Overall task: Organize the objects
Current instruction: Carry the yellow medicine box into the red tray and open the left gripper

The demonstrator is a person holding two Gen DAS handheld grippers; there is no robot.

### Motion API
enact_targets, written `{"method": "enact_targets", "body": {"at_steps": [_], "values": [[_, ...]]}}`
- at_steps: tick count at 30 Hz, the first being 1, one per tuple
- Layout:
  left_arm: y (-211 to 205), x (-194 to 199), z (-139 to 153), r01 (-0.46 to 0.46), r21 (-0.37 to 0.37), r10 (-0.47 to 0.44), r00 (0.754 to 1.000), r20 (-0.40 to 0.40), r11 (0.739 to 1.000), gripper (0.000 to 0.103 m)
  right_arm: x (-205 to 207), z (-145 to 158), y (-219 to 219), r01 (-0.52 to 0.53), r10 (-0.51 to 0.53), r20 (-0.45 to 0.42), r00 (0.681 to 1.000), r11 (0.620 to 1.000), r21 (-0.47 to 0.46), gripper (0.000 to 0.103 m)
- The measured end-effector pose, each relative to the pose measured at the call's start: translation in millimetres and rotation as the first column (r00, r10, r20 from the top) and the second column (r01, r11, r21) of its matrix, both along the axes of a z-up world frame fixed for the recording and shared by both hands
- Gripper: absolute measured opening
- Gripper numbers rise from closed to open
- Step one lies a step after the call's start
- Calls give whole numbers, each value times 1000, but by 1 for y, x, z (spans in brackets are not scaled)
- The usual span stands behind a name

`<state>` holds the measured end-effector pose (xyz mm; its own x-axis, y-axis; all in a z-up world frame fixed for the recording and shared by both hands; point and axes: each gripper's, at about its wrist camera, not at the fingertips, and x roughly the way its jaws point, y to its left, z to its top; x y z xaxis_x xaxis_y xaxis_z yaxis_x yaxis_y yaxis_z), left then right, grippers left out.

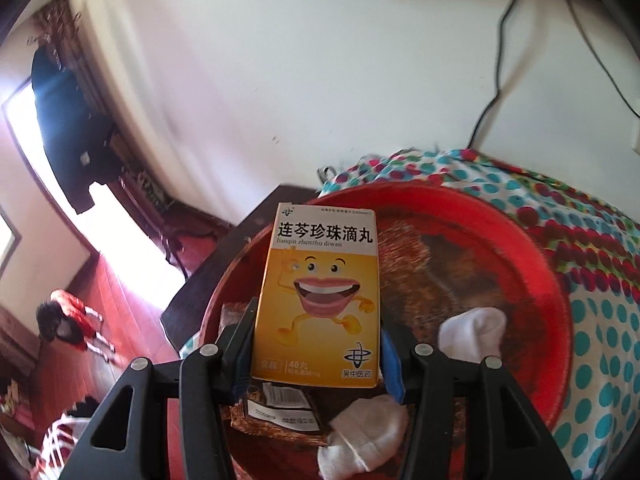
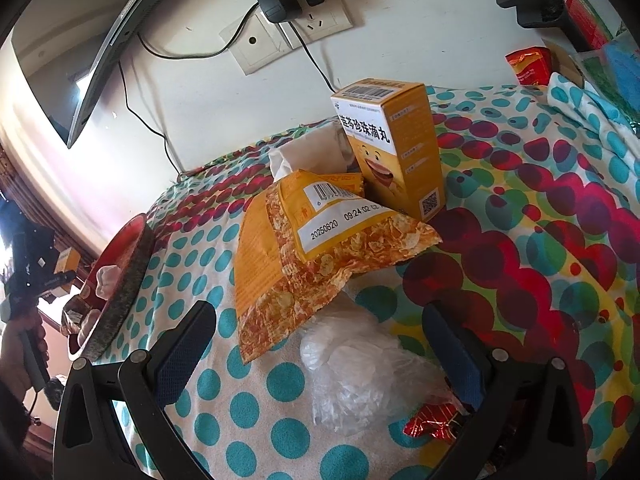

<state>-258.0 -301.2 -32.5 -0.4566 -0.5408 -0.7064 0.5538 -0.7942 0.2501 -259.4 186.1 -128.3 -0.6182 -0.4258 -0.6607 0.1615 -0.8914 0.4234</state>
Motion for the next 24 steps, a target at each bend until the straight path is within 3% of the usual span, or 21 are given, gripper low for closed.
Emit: {"method": "enact_targets", "body": {"at_steps": [6, 24], "values": [[-18, 3, -16, -53, 23, 53, 998, 30, 998, 52, 1, 0, 1, -1, 1, 1, 1000, 1000, 3, 103], [-23, -24, -28, -54, 23, 52, 997, 65, 998, 53, 0, 0, -3, -1, 1, 3, 1000, 1000, 14, 103]]}}
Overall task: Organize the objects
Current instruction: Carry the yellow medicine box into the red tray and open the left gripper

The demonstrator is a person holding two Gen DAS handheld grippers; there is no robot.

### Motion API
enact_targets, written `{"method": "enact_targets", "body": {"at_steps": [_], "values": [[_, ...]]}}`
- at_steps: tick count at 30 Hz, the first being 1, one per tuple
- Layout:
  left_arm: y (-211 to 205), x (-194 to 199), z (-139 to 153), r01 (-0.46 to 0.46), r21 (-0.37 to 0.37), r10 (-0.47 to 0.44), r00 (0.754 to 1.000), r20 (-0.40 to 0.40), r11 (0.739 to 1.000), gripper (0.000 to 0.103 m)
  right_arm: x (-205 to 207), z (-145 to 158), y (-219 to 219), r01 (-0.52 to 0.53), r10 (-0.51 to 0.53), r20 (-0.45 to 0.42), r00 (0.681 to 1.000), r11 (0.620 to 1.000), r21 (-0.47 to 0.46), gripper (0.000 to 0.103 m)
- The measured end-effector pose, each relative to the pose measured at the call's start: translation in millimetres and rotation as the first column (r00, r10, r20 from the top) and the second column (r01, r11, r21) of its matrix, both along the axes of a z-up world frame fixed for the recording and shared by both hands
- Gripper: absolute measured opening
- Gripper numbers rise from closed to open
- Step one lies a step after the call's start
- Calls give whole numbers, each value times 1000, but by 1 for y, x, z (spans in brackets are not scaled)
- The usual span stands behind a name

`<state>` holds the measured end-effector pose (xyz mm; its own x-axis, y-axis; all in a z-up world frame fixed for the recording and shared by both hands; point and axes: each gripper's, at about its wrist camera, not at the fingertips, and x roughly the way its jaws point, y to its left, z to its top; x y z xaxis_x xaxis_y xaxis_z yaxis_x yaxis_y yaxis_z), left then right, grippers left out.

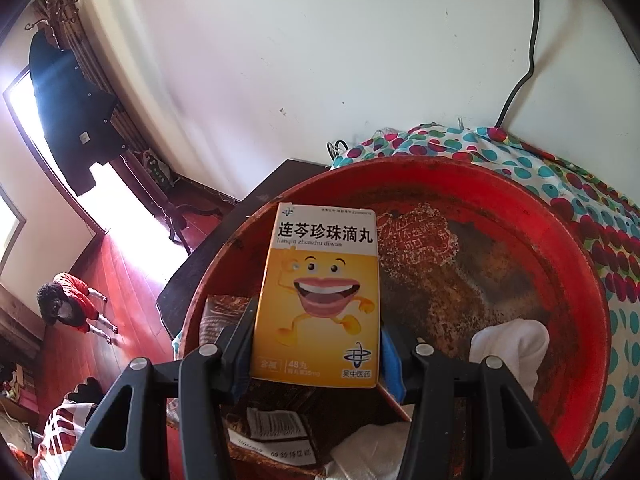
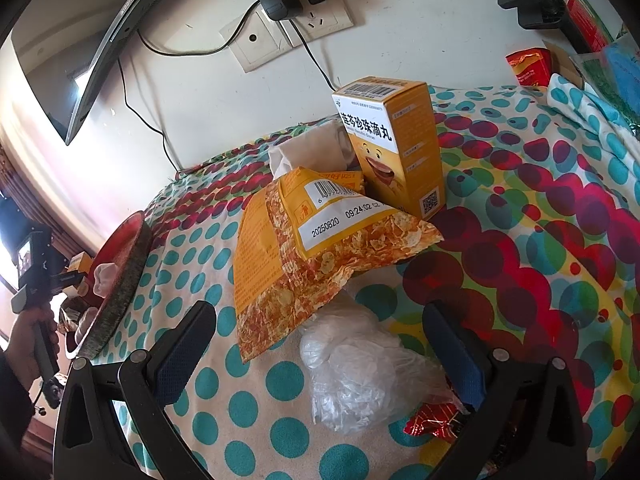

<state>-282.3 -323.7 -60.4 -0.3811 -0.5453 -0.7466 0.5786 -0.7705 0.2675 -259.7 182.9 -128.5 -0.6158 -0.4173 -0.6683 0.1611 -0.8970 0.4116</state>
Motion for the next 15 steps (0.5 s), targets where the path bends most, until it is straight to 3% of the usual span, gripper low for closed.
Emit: {"method": "enact_targets", "body": {"at_steps": [10, 15], "values": [[-3, -2, -2, 17, 23, -17, 1000, 0, 1000, 57, 1, 0, -1, -1, 1, 0, 1000, 1000, 1, 103], [4, 14, 12, 76, 36, -73, 994, -77, 996, 59, 1, 0, 0, -2, 2, 0, 1000, 1000, -6, 103]]}}
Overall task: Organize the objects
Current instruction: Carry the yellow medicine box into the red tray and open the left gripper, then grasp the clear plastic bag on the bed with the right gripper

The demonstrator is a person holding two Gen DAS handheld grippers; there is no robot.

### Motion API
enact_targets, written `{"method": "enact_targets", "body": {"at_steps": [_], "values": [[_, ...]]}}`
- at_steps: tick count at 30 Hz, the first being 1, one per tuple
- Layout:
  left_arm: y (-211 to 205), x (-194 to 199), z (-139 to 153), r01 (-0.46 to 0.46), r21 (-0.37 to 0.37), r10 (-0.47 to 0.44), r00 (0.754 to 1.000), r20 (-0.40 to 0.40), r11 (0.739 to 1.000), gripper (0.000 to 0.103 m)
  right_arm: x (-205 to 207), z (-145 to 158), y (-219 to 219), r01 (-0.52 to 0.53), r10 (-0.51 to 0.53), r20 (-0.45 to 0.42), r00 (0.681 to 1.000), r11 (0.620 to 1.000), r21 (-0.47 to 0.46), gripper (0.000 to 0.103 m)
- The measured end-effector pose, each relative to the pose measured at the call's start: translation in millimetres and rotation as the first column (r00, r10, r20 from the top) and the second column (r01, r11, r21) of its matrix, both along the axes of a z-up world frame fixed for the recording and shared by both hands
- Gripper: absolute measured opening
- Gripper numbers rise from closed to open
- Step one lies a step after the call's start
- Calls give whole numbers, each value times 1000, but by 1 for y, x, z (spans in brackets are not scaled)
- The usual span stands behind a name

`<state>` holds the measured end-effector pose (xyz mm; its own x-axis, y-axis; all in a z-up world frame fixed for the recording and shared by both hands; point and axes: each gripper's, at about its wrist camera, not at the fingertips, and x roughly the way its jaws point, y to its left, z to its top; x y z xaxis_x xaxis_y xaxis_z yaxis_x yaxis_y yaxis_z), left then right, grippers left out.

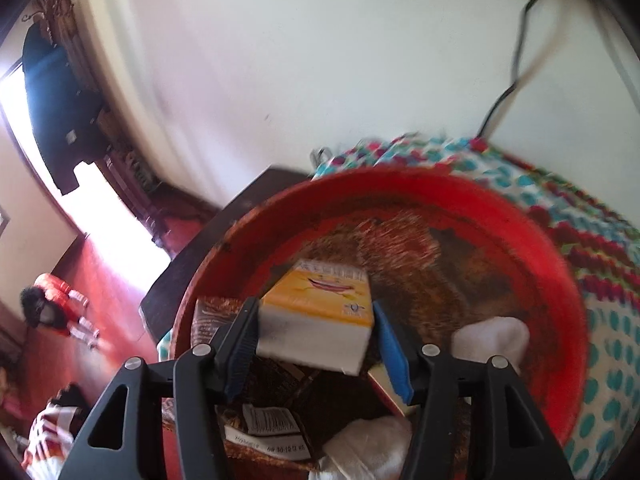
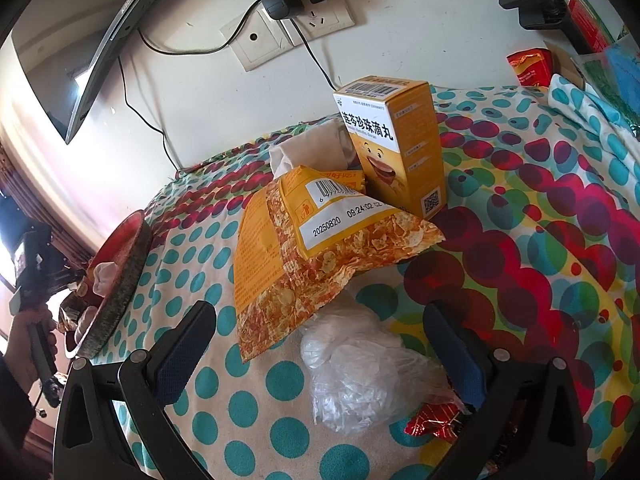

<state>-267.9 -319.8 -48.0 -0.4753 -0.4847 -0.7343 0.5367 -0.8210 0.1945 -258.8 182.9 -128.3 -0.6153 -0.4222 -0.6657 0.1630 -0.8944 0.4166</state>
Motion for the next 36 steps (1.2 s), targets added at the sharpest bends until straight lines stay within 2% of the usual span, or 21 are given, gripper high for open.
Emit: {"method": "enact_targets", "body": {"at_steps": [2, 5, 7, 8, 11, 14, 16, 18, 20, 24, 27, 28, 36], "values": [[7, 15, 14, 35, -20, -36, 998, -55, 999, 61, 0, 0, 0, 0, 0, 0, 1000, 1000, 1, 103], [21, 48, 34, 97, -12, -98, 985, -141, 995, 63, 0, 0, 0, -1, 1, 0, 1000, 1000, 5, 103], [40, 83, 43, 164, -20, -165, 966, -201, 986, 67, 1, 0, 0, -7, 7, -3, 1000, 1000, -3, 103], [53, 101, 43, 199, -39, -202, 958, -205, 979, 68, 2, 1, 1, -10, 10, -6, 1000, 1000, -2, 103], [82, 143, 32, 266, -73, -275, 942, -193, 961, 68, 12, 6, 0, -19, 20, -25, 999, 998, 52, 103], [106, 179, 6, 311, -24, -310, 934, -177, 950, 68, 26, 13, -1, -49, 54, -56, 997, 995, 86, 103], [120, 197, -11, 329, 13, -323, 932, -167, 944, 68, 33, 15, -5, -61, 72, -69, 995, 987, 150, 102], [131, 210, -21, 334, 62, -318, 930, -184, 941, 68, 31, 12, -10, -68, 82, -57, 995, 975, 213, 92], [141, 218, -24, 343, 107, -316, 926, -209, 933, 68, 25, 6, -9, -79, 84, -11, 996, 976, 203, 64], [154, 228, -25, 364, 140, -324, 913, -247, 921, 68, 22, 2, -9, -91, 91, 7, 996, 973, 210, 55], [154, 234, -28, 366, 167, -318, 912, -257, 915, 68, 23, 2, -12, -93, 94, 6, 996, 968, 232, 38], [153, 236, -28, 361, 174, -310, 914, -262, 916, 68, 24, 2, -12, -95, 96, 7, 995, 967, 235, 30], [135, 254, -25, 326, 210, -252, 915, -314, 922, 68, 36, 4, -23, -97, 103, -6, 995, 950, 297, 28]]}}
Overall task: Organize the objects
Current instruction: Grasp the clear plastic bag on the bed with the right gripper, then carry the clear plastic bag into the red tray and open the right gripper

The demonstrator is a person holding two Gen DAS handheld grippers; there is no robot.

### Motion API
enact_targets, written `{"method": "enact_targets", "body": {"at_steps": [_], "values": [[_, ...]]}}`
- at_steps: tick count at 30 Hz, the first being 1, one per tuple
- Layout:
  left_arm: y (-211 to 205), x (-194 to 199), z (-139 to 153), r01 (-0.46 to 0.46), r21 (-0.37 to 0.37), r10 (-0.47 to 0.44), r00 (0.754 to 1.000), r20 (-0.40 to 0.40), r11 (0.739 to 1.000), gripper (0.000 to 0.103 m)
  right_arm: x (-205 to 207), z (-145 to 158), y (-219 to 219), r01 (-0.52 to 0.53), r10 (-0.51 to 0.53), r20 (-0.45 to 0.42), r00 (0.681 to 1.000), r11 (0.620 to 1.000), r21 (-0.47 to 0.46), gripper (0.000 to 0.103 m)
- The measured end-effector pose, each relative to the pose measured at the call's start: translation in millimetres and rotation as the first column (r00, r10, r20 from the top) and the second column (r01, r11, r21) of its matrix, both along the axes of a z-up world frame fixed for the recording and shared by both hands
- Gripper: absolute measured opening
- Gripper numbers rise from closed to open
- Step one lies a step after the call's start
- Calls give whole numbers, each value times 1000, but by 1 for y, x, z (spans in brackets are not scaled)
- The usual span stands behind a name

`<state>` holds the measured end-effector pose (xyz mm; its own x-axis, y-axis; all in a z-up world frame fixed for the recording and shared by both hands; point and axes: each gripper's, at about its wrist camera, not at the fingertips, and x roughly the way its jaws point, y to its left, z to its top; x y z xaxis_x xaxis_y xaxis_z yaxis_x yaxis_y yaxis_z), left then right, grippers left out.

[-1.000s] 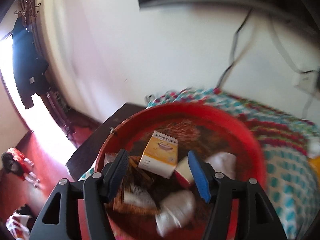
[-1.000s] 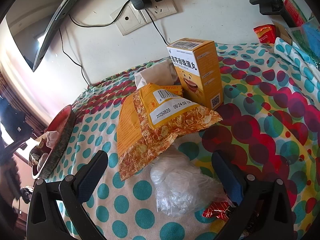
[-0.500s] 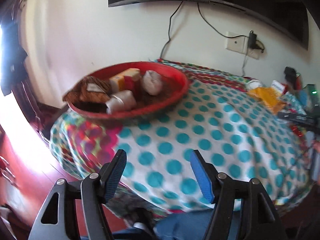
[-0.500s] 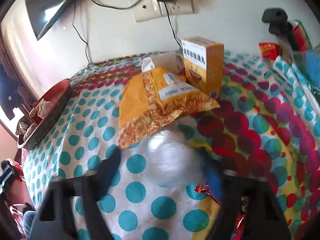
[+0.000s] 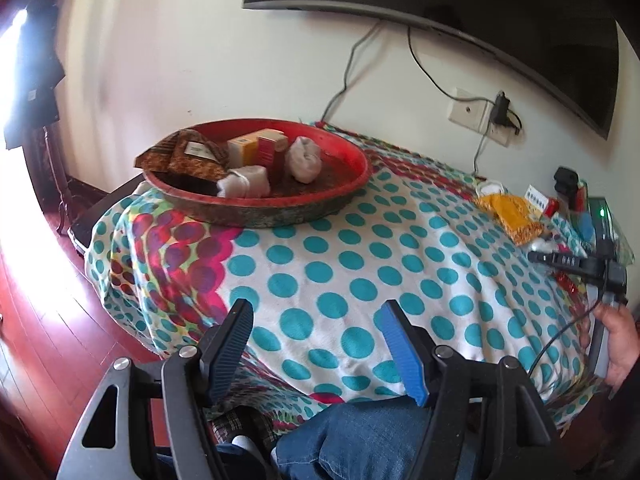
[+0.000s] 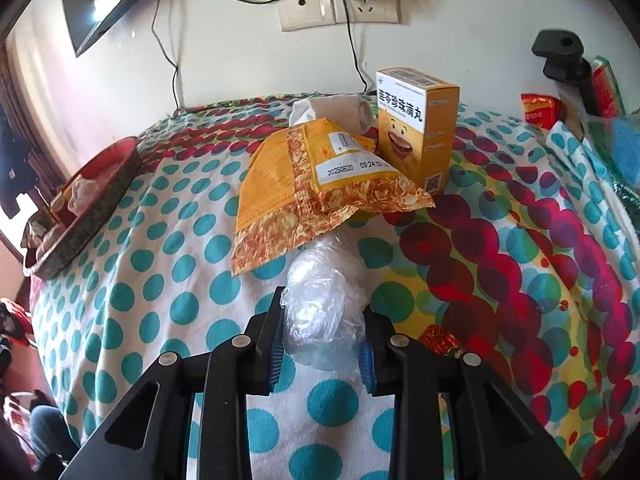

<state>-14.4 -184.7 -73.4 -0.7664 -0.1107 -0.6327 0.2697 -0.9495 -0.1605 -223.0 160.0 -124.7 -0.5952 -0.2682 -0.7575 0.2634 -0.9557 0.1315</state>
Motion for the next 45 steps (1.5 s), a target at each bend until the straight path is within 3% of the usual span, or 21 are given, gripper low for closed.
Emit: {"method": "enact_targets", "body": {"at_steps": [8, 24, 45], "values": [[0, 13, 8, -22, -37, 21, 999, -31, 999, 68, 28, 7, -25, -34, 40, -44, 998, 992, 120, 28], [2, 32, 15, -48, -16, 47, 998, -40, 999, 68, 52, 45, -43, -43, 61, -116, 991, 987, 157, 28], [0, 33, 13, -64, -1, 64, 998, -21, 998, 68, 57, 59, -79, -78, 106, -145, 984, 979, 188, 28]]}}
